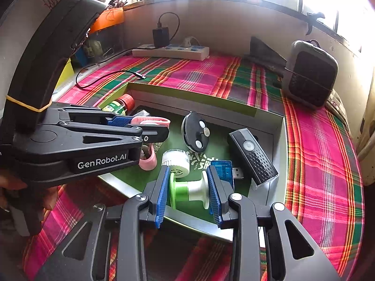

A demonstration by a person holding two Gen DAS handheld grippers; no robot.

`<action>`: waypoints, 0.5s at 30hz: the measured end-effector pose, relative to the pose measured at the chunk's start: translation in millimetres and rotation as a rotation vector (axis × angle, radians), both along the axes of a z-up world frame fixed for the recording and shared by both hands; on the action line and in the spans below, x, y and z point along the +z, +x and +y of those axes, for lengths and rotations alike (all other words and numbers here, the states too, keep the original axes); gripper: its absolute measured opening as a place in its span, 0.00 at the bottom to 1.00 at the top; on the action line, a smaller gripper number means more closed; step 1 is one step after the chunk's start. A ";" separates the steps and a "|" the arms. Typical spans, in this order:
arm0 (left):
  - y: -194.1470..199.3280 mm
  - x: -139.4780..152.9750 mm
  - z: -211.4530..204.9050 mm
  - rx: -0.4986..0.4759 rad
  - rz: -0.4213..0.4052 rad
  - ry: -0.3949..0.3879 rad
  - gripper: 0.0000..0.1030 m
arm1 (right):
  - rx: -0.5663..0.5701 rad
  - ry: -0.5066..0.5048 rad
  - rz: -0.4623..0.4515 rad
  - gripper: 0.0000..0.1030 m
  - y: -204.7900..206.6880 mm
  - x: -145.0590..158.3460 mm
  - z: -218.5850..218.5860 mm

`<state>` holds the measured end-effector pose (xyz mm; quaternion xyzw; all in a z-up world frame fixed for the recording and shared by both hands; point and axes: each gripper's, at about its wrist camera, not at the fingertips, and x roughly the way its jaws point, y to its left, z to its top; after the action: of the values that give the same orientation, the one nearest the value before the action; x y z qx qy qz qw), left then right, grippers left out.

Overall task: Organize rigid objects
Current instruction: 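Open the left tool to drop the clip while the right tool releases the spool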

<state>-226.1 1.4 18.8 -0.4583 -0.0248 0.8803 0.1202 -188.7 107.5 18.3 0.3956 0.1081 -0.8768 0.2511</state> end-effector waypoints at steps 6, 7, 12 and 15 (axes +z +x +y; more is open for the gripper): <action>0.1 -0.6 0.3 0.000 -0.003 0.003 0.22 | 0.000 -0.002 0.000 0.32 0.9 0.0 -0.2; -0.1 -0.8 1.2 -0.001 -0.003 0.001 0.23 | 0.000 -0.001 0.000 0.32 1.2 0.0 -0.3; 1.1 -2.1 0.2 0.000 -0.003 0.011 0.32 | 0.005 -0.007 -0.002 0.35 1.7 -0.1 0.1; 1.7 -1.9 -0.8 0.000 -0.003 0.008 0.33 | 0.006 -0.007 -0.001 0.37 2.2 -0.2 -0.6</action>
<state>-224.4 0.6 17.0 -0.4590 -0.0284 0.8796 0.1217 -186.5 106.8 18.1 0.3949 0.1061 -0.8762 0.2551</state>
